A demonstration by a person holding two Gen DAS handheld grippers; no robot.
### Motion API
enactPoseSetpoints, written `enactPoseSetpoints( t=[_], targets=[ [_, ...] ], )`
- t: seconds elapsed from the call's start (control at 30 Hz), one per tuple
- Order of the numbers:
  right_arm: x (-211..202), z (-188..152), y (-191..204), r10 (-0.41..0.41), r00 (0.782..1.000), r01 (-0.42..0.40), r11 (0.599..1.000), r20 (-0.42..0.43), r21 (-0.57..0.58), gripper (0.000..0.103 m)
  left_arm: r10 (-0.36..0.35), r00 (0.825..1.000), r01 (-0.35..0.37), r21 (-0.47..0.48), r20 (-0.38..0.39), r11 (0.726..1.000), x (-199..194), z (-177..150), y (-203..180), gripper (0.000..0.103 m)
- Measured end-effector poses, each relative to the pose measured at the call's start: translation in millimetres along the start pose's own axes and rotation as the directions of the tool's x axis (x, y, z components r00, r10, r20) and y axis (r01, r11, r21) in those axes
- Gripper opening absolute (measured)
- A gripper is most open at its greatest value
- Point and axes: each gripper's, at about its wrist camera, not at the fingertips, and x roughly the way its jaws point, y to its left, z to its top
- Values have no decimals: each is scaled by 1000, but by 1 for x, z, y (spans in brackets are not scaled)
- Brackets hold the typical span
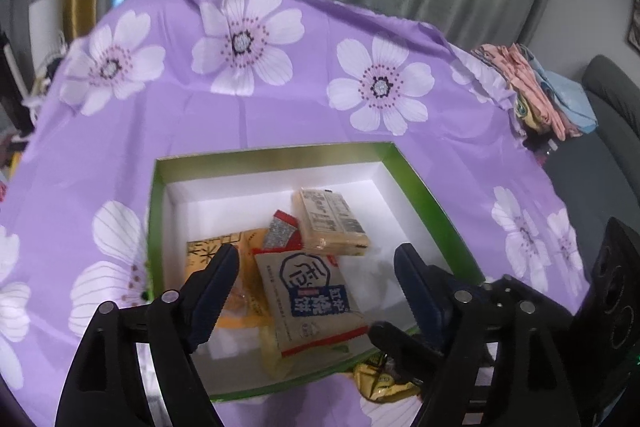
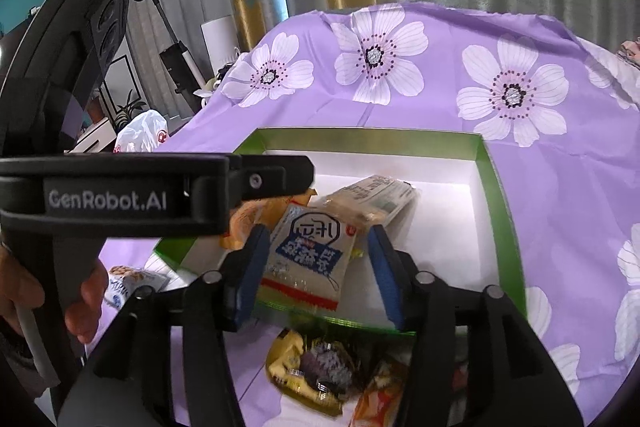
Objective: Organize snacks
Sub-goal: 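Lower the biscuit pack into the box and open both grippers, then withdraw both grippers and move toward the white-and-blue crinkled bag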
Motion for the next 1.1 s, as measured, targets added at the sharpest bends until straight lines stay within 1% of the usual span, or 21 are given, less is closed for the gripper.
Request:
enactPoseSetpoints(
  t=[0.07,0.13,0.27,0.37,0.47,0.7,0.77,0.8,0.87,0.93,1.1],
  targets=[
    [-9,-3,1,-5,1000,5,1000,7,8,62,5,1000,-5,4,17,1000,-7,-3,-3,86],
    [-20,-7,1,-6,1000,6,1000,19,20,65,7,1000,-7,7,25,1000,-14,-7,-6,86],
    [-39,-17,-1,-4,998,0,997,58,72,73,20,999,-21,27,27,999,-24,-16,-14,86],
    [-48,-26,-3,5,998,-12,994,57,111,78,18,999,-18,27,27,999,-32,-24,-19,87],
    [-57,-32,-2,-8,998,1,992,56,124,80,16,999,-16,29,31,999,-42,-32,-23,100],
    [-82,-40,5,-48,997,39,991,67,126,87,8,998,-10,27,59,1000,-66,-45,-31,100],
    [-90,-43,6,-62,995,50,987,73,152,96,10,997,-11,21,74,1000,-74,-50,-32,100],
    [-92,-44,6,-62,995,49,986,75,161,98,9,997,-10,17,79,1000,-77,-51,-33,100],
    [-97,-48,6,-54,996,40,984,77,175,99,2,996,-3,7,86,1000,-83,-56,-34,100],
    [-101,-51,8,-63,996,50,984,70,170,99,-9,996,9,5,87,1000,-87,-61,-37,100],
    [-112,-55,11,-62,995,47,984,83,174,101,-10,996,9,11,89,1000,-96,-73,-41,100]
  ],
)
